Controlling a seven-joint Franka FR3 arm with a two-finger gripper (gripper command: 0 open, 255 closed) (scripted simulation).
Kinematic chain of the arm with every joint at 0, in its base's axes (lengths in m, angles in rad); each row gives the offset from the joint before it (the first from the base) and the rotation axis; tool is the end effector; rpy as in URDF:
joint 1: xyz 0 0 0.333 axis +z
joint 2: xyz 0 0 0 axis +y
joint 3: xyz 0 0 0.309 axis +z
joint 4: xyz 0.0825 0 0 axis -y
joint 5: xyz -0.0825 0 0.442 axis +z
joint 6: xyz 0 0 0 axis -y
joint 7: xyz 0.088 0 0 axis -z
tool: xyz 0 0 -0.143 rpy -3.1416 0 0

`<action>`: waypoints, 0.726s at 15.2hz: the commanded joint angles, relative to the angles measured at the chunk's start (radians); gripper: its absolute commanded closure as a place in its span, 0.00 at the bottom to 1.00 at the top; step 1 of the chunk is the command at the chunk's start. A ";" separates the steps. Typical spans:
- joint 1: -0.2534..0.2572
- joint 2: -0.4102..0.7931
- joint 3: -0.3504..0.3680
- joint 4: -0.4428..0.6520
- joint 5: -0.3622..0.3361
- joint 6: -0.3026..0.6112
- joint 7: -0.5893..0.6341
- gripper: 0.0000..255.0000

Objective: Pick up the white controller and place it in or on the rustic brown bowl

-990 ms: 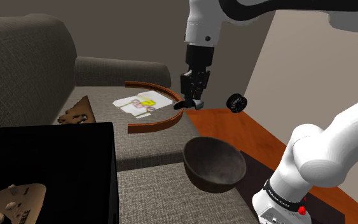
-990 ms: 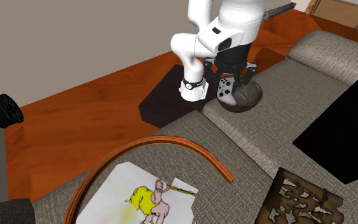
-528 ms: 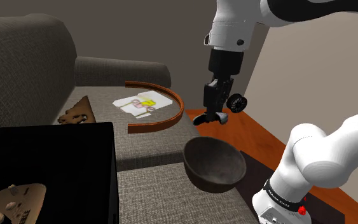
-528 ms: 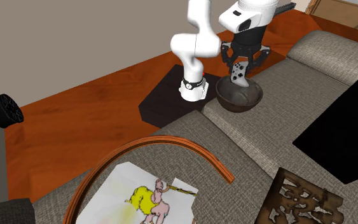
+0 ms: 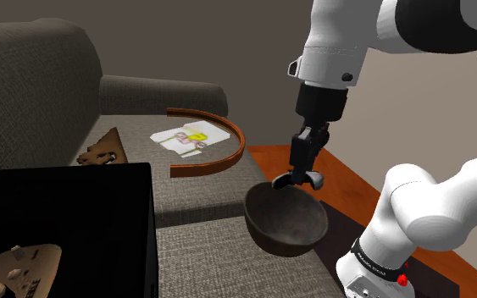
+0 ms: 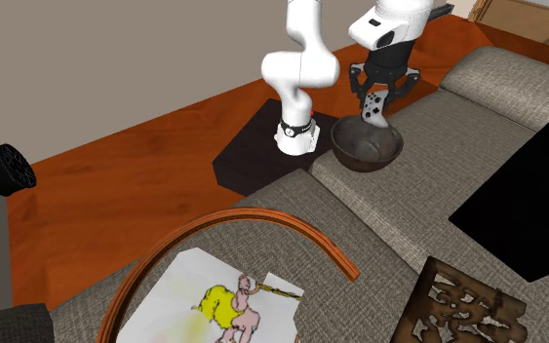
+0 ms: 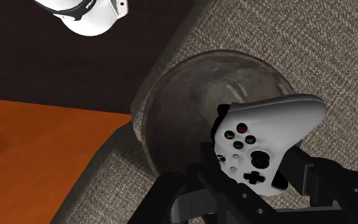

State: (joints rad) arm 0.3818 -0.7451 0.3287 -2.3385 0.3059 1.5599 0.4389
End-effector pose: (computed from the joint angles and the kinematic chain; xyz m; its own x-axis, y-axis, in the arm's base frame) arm 0.2595 0.2961 0.5245 0.9802 0.1766 -0.0899 0.1726 -0.9837 -0.0514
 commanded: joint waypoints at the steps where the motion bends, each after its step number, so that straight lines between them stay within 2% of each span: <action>1: 0.003 -0.006 0.006 -0.029 0.006 0.023 -0.002 1.00; 11: 0.013 -0.016 0.034 -0.166 0.032 0.150 -0.018 1.00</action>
State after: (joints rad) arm 0.3938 -0.7599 0.3614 -2.4907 0.3359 1.6976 0.4245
